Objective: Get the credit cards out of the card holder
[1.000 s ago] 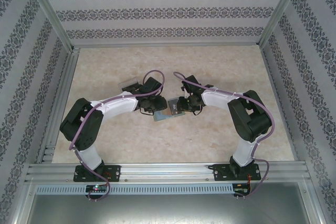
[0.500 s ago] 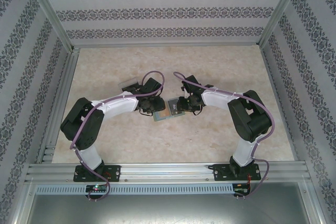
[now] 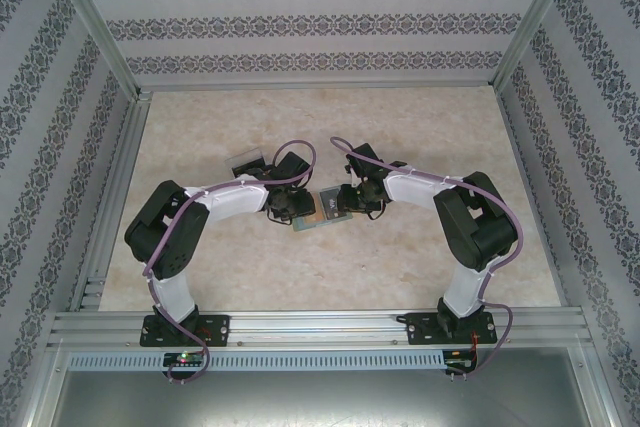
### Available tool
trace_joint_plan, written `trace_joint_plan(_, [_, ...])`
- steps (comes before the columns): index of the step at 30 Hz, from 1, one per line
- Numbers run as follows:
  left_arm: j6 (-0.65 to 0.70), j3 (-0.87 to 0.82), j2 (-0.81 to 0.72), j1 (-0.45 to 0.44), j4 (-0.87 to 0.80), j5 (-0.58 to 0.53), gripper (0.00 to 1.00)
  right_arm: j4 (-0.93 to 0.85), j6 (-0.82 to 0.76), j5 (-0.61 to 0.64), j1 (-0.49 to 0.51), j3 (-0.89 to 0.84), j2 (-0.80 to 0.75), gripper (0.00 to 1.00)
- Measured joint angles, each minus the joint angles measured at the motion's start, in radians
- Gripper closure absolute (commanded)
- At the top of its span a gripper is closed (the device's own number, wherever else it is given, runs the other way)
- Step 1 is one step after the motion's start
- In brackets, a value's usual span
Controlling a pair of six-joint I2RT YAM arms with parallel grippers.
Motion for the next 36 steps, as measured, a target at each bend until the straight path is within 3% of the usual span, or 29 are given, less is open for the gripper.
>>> trace_joint_plan(9, [0.001,0.000,0.000,0.000,0.002,0.009,0.63,0.001,0.000,-0.001,0.000,0.000,0.001,0.68])
trace_joint_plan(36, [0.035,0.022,0.000,-0.007,0.121,0.171,0.62,0.003,0.012,-0.003,-0.001,0.000,0.002,0.68])
